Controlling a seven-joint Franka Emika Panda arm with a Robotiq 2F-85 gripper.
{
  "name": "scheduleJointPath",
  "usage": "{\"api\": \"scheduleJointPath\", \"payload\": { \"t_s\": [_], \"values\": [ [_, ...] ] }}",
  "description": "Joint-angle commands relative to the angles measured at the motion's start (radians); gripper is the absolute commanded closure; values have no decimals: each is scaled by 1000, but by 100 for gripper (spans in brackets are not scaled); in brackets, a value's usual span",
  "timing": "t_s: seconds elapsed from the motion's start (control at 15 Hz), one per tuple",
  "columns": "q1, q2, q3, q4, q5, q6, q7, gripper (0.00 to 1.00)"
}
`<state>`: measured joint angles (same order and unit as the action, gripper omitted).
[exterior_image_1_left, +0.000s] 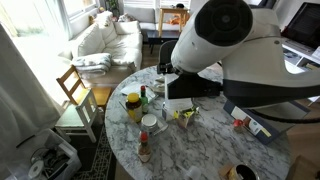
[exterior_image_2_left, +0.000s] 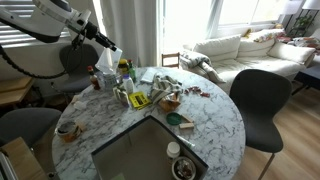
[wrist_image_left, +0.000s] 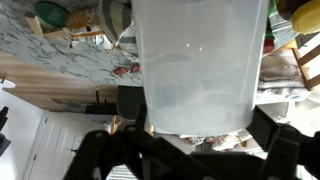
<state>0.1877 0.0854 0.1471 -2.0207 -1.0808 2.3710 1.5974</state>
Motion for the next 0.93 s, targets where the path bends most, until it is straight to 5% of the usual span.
{"api": "scheduleJointPath", "payload": {
  "t_s": [0.0,0.33,0.87],
  "values": [
    [-8,8,0,-2,-1,87,-13,30],
    [-19,75,-1,9,2,366,-58,30],
    [23,136,-15,66,-230,353,43,30]
  ]
}}
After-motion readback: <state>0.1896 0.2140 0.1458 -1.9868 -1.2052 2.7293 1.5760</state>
